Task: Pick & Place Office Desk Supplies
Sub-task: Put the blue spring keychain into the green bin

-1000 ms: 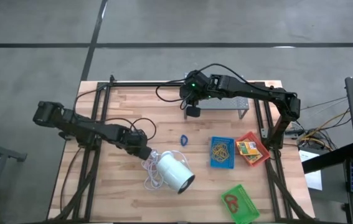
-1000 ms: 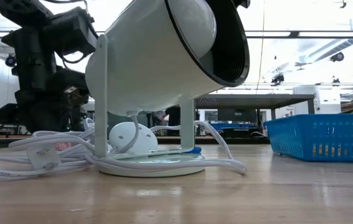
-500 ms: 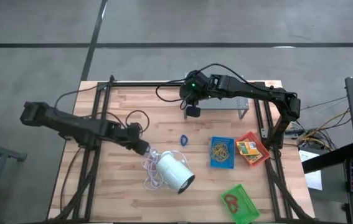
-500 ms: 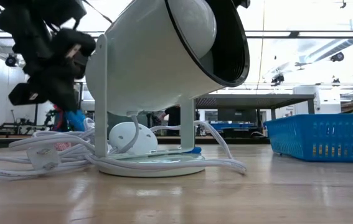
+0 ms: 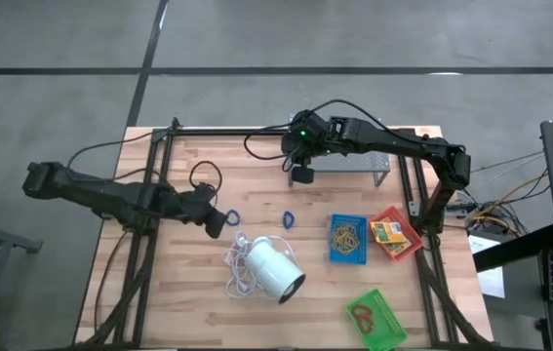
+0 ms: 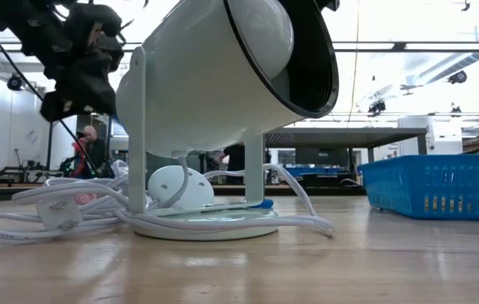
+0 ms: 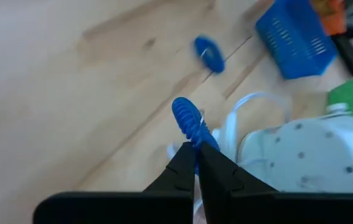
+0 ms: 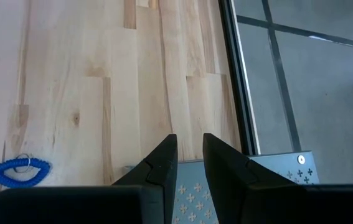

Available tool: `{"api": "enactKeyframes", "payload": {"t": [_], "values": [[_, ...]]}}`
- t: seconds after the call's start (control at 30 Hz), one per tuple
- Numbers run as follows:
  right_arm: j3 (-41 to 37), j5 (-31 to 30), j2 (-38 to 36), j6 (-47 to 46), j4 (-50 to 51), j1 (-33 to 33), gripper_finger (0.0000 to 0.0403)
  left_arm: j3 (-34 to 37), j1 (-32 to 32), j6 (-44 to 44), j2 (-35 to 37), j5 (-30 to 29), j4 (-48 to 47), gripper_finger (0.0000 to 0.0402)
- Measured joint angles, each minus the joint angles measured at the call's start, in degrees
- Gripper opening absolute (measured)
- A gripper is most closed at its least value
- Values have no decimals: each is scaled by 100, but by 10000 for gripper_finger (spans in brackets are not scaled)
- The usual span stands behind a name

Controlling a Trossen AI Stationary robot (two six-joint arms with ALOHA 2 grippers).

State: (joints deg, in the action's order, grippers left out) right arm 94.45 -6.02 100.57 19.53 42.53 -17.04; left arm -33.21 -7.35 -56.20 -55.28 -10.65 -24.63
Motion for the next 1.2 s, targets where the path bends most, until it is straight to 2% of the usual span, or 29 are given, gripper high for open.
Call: {"api": "enactKeyframes", "payload": {"t": [0.3, 0.43, 0.67, 0.87, 1.07, 1.2], "values": [[0, 0, 0, 0, -1, 1, 72, 0, 0, 1645, 47, -77, 1907, 8], [0, 0, 0, 0, -1, 2, 72, 0, 0, 2421, 47, -75, 2423, 8], [0, 0, 0, 0, -1, 2, 72, 0, 0, 3615, 47, 78, 2529, 8], [0, 0, 0, 0, -1, 2, 72, 0, 2, 4237, 67, 92, 2532, 8], [0, 0, 0, 0, -1, 1, 72, 0, 4, 4729, 80, 633, 2615, 8], [0, 0, 0, 0, -1, 2, 72, 0, 4, 5067, 80, 725, 2662, 8]]}}
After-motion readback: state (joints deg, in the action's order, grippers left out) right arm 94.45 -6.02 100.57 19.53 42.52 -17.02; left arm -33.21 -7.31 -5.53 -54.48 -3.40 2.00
